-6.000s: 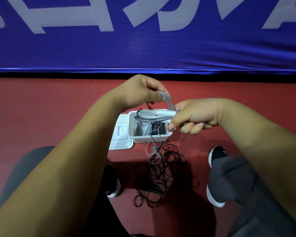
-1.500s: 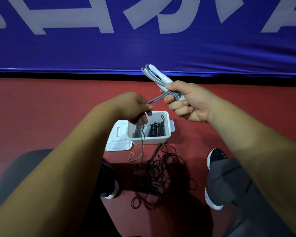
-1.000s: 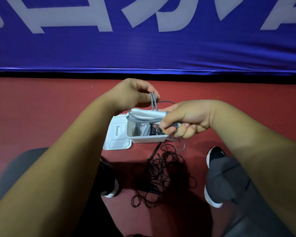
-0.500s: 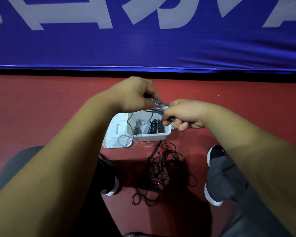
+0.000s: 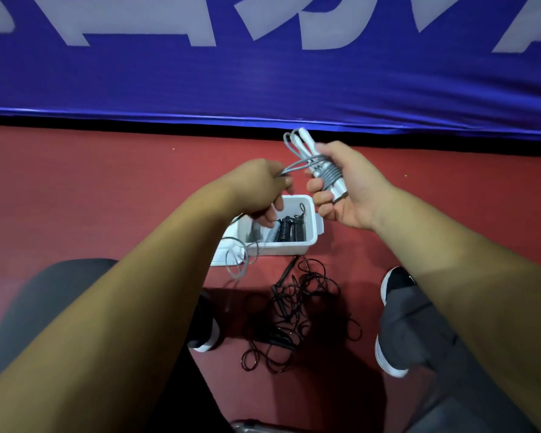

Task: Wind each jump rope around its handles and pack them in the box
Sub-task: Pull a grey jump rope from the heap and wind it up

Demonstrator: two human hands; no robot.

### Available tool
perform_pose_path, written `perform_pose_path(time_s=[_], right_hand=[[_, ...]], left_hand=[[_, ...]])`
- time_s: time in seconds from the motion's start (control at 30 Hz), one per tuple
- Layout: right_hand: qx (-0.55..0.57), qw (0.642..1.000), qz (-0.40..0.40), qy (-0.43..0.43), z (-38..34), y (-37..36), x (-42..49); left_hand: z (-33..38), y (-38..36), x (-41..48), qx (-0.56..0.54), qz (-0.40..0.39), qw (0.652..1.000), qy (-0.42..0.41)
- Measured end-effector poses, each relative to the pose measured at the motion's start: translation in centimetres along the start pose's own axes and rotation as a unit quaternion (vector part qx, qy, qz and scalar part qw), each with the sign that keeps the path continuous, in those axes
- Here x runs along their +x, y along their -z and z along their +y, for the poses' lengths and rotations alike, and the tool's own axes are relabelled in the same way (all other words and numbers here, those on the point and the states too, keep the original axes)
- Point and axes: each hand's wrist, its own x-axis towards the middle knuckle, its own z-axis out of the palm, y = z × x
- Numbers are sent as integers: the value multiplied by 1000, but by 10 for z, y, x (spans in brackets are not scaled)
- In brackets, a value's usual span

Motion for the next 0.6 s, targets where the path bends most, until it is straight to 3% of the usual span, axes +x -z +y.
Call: perform_pose_path(time_s=[0.07, 0.17, 0.3, 0.43, 0.6], right_hand=[[43, 999, 16, -2, -3, 1, 1], [99, 995, 25, -2, -5, 7, 3], [135, 991, -2, 1, -12, 13, -1], [155, 987, -32, 21, -19, 6, -13], [148, 988, -17, 35, -22, 3, -18]], left_hand=[[2, 0, 4, -47, 32, 996, -65], [7, 4, 3, -59, 12, 989, -136], [8, 10, 4, -90, -3, 984, -153], [2, 21, 6, -30, -13, 986, -163], [-1, 21, 7, -15, -86, 985, -152]])
